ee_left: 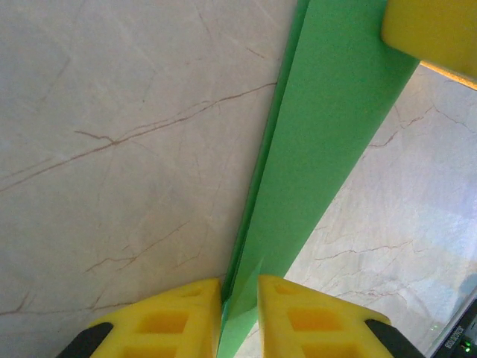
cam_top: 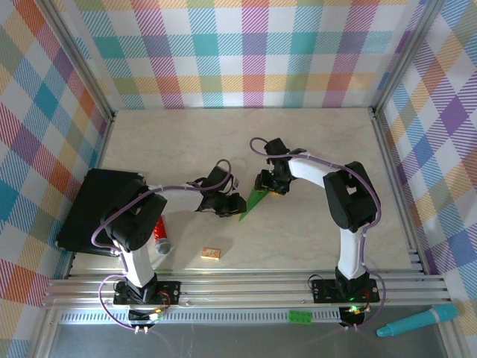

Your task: Fold a paper plane with a square sheet of paper (pick it up from the middle)

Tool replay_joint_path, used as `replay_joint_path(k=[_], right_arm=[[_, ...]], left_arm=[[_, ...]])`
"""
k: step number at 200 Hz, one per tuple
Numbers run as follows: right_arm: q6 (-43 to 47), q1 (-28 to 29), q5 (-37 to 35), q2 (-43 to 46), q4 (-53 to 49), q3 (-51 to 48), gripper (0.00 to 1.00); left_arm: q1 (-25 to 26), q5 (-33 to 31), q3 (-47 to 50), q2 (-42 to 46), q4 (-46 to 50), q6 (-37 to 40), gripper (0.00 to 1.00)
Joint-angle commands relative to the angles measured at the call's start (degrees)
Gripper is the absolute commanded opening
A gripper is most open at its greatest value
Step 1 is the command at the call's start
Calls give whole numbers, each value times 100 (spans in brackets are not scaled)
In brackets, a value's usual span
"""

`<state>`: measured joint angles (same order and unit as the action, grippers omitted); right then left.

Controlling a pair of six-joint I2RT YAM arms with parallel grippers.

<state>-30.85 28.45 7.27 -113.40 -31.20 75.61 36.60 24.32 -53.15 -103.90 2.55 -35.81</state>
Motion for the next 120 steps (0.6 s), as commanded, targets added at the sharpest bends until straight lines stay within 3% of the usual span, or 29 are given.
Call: replay_joint_path(k=[1,70,120], right_arm=[[-7,-49,16,-315,521,-384,57],[22,-103,459,1160,730,-913,62],[-204,-14,1558,1651,1561,-1460,47]], left_arm=[[14,-172,-75,-332,269,26,21],[14,-111,-163,-476,358,51,20],[14,-95,-176,-500,378,66,20]])
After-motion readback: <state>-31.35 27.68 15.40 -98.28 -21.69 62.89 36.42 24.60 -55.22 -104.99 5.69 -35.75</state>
